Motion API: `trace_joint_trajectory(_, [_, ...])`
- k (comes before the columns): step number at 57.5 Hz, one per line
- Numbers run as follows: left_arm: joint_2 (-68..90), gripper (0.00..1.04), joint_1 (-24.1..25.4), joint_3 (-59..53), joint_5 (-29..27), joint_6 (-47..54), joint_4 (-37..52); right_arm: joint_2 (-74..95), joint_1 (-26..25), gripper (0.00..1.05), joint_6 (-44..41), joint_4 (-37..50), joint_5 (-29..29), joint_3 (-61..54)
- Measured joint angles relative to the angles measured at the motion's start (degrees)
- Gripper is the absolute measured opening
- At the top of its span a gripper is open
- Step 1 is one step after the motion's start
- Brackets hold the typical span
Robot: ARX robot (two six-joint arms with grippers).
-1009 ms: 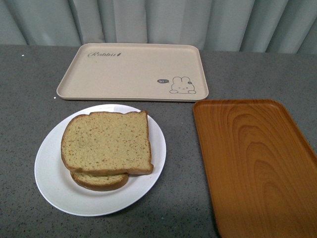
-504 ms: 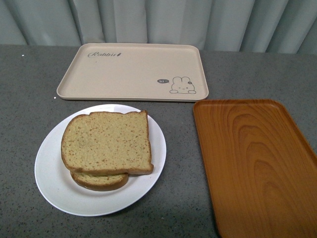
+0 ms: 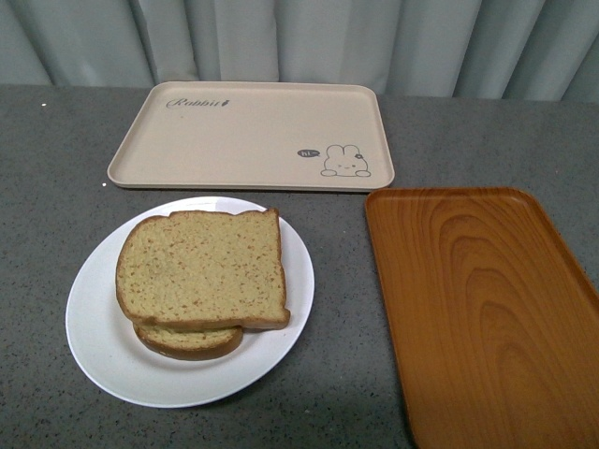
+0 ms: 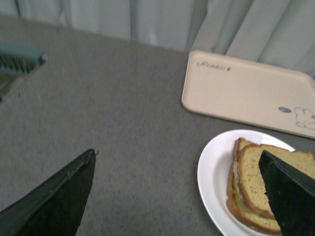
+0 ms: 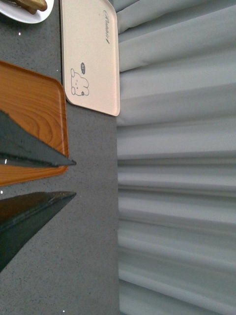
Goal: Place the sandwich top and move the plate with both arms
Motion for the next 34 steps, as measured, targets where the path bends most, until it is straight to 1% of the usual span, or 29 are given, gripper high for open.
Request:
trace_joint_trajectory(2, [3.8,0.98,-0.1,0.2,-0.3,-1.9,1.8,0.0,0.0,0.23,0.0,0.0,-0.1,0.0])
trace_joint_trajectory(8, [17.9,0.98,-0.3,1.3,0.3,-6.7,13.7,0.0,0.0,0.41,0.0,0.0,-0.1,0.0])
trace_joint_trajectory(13, [31.0,0.98,0.4,3.2,3.2,-10.0,24.4,0.0,0.0,0.55,0.0,0.0,-0.1,0.0])
trace_joint_trajectory(15, [37.7,0.98,1.1,4.3,5.0,-11.9,29.0,0.0,0.0,0.62,0.0,0.0,-0.1,0.0])
trace_joint_trajectory(16, [41.0,0.98,1.6,4.8,5.9,-12.5,31.0,0.0,0.0,0.64,0.0,0.0,-0.1,0.0])
trace_joint_trajectory(21, [53.3,0.98,3.6,7.4,9.8,-16.2,36.7,0.0,0.0,0.80,0.0,0.0,-0.1,0.0])
trace_joint_trajectory(25, [61.6,0.98,4.8,9.4,13.5,-18.4,38.4,0.0,0.0,0.90,0.0,0.0,-0.1,0.0])
trace_joint_trajectory(27, [65.3,0.98,5.4,10.4,15.7,-20.0,38.6,0.0,0.0,0.98,0.0,0.0,-0.1,0.0])
trace_joint_trajectory(30, [70.2,0.98,6.1,11.6,19.6,-22.6,39.4,0.0,0.0,0.95,0.0,0.0,-0.1,0.0])
trace_joint_trajectory(32, [73.1,0.98,6.5,12.4,21.5,-24.4,40.0,0.0,0.0,0.96,0.0,0.0,-0.1,0.0])
trace_joint_trajectory(34, [75.3,0.98,6.8,13.2,22.2,-25.8,40.4,0.0,0.0,0.96,0.0,0.0,-0.1,0.0])
